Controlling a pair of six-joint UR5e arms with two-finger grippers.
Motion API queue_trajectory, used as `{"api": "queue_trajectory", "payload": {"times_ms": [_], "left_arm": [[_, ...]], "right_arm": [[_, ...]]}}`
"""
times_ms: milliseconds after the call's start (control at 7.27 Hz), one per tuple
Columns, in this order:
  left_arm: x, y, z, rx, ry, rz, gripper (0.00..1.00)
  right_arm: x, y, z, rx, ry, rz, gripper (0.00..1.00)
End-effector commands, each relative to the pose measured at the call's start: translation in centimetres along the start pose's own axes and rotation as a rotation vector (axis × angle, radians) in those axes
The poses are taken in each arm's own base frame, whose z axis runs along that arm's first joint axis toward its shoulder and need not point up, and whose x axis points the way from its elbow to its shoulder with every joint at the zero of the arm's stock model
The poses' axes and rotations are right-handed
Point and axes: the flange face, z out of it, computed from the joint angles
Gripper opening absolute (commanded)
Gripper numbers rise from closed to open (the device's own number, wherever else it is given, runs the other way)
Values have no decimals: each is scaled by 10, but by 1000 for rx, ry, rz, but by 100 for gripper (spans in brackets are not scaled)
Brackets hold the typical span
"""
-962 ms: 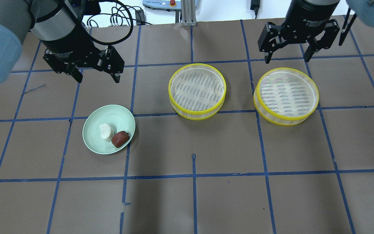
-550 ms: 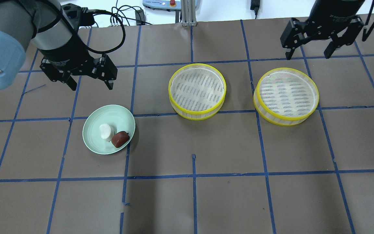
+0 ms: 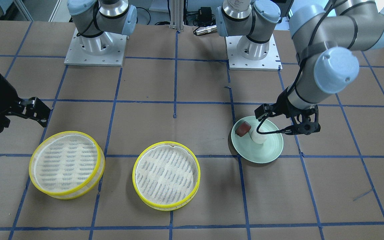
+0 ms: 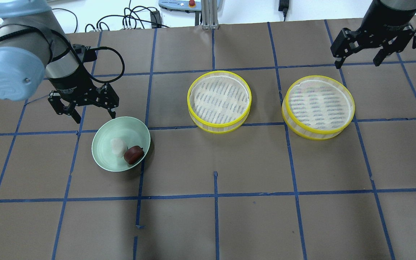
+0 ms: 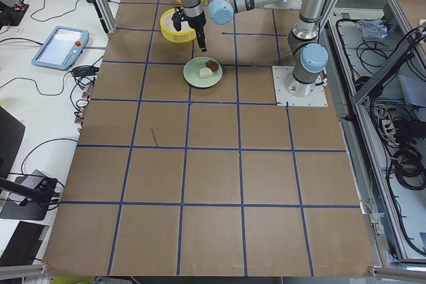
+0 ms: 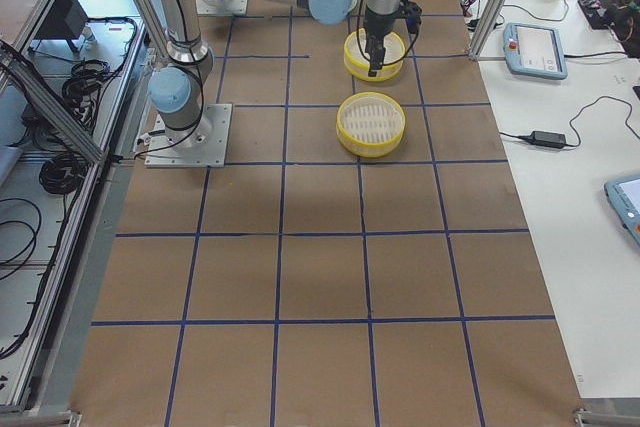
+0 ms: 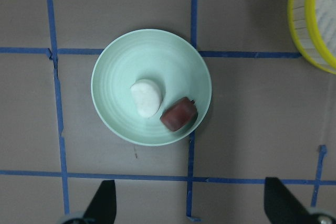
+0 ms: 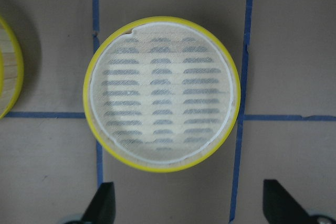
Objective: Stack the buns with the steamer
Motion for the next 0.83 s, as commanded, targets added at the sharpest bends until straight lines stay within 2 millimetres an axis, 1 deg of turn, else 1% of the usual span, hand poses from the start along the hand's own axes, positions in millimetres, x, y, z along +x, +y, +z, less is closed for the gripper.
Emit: {"api": "queue_trajectory", "payload": {"times_ms": [0, 138, 275, 412, 550, 688], "left_arm": [[-1, -43, 67, -56, 1, -7, 99], [0, -48, 82, -76, 2, -8, 80], [0, -48, 102, -113, 3, -8, 79], [0, -49, 114, -130, 0, -6, 80], [0, -44, 134, -171, 3, -4, 80], [0, -44, 134, -167, -3, -1, 73]], "right_arm": [[37, -13, 58, -2, 8, -4, 99], [54, -15, 85, 4, 10, -9, 99], [66, -15, 114, 5, 9, -8, 99], [66, -15, 138, 14, 14, -10, 98], [66, -13, 166, 4, 2, -20, 97], [68, -7, 181, -23, -12, -12, 97]]}}
